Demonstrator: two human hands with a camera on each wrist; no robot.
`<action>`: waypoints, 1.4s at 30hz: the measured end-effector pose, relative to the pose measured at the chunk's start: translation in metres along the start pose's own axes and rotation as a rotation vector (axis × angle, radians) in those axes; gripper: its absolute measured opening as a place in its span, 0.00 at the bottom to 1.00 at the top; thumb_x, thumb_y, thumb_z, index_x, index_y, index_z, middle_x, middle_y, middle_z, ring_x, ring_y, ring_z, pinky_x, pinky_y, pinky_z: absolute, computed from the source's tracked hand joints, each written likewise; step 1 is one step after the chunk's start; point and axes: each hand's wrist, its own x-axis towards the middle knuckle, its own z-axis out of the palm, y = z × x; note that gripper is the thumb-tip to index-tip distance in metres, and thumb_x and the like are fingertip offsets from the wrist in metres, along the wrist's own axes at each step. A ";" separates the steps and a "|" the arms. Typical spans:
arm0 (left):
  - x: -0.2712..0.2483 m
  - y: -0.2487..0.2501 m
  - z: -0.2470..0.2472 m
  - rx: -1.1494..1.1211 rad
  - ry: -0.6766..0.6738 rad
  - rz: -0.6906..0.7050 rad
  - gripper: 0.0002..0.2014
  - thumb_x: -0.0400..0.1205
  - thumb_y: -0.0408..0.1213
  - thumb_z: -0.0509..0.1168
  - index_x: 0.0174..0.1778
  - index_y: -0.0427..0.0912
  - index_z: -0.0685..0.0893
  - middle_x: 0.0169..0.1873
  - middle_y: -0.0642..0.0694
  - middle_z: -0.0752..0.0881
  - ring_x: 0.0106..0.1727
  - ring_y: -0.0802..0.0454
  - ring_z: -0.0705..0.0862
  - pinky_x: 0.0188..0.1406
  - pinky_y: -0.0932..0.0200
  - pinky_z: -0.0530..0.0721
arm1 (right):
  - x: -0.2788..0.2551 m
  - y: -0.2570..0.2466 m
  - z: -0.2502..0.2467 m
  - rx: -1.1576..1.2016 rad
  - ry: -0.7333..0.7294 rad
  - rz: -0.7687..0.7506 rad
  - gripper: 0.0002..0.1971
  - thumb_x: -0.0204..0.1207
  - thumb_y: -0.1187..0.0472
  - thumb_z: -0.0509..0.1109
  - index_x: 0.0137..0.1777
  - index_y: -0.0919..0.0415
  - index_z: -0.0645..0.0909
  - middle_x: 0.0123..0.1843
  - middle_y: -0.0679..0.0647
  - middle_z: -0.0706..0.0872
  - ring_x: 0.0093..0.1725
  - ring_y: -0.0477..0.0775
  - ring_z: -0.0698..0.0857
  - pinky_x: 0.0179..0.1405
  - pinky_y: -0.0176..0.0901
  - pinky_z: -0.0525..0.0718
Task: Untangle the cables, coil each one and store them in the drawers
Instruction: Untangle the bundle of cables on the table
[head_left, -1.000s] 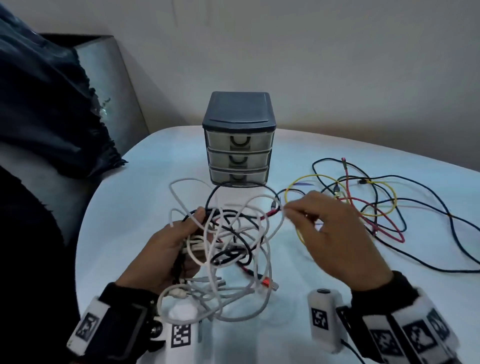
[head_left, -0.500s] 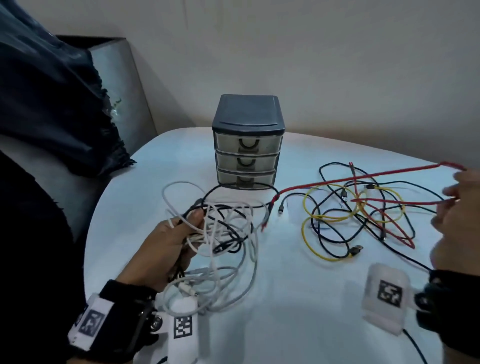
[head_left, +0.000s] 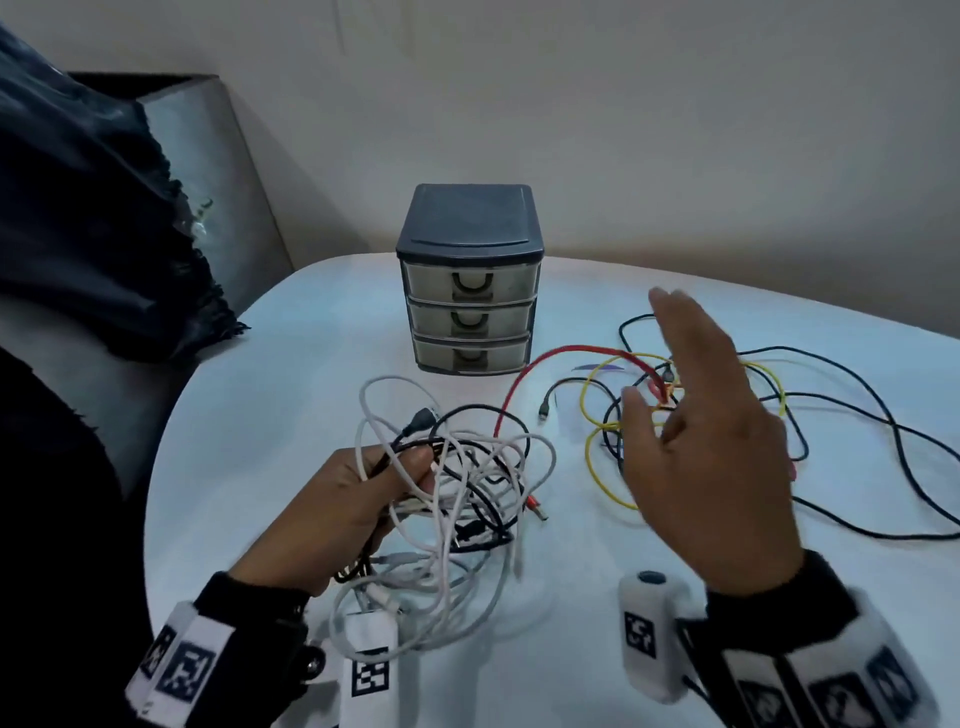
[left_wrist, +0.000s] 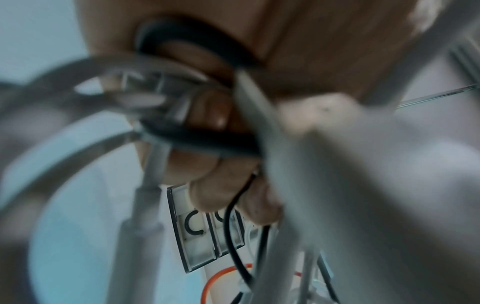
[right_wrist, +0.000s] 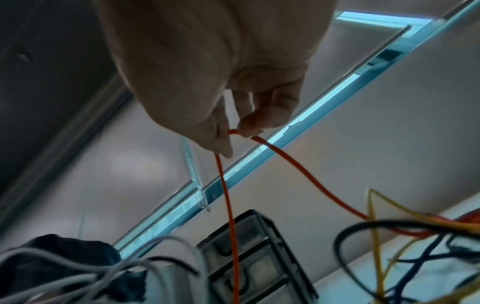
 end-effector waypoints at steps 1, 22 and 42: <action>0.000 0.001 0.000 0.000 0.000 0.000 0.19 0.76 0.52 0.63 0.21 0.49 0.82 0.16 0.50 0.65 0.16 0.56 0.57 0.15 0.67 0.57 | -0.003 -0.004 0.001 0.026 0.002 -0.030 0.35 0.76 0.66 0.72 0.81 0.48 0.67 0.80 0.47 0.74 0.32 0.53 0.80 0.41 0.41 0.78; -0.010 0.000 -0.017 0.101 -0.219 0.157 0.20 0.71 0.63 0.70 0.27 0.49 0.87 0.21 0.52 0.76 0.23 0.54 0.67 0.23 0.66 0.64 | -0.001 0.009 0.051 1.044 -0.620 0.959 0.11 0.79 0.59 0.71 0.37 0.60 0.90 0.28 0.50 0.74 0.24 0.44 0.64 0.21 0.34 0.56; 0.016 -0.002 0.005 -0.707 0.222 -0.143 0.12 0.85 0.44 0.61 0.46 0.43 0.87 0.28 0.51 0.76 0.21 0.57 0.68 0.16 0.67 0.67 | -0.002 -0.019 0.003 0.989 -0.136 0.566 0.05 0.81 0.64 0.68 0.49 0.60 0.86 0.38 0.53 0.92 0.40 0.50 0.89 0.40 0.39 0.85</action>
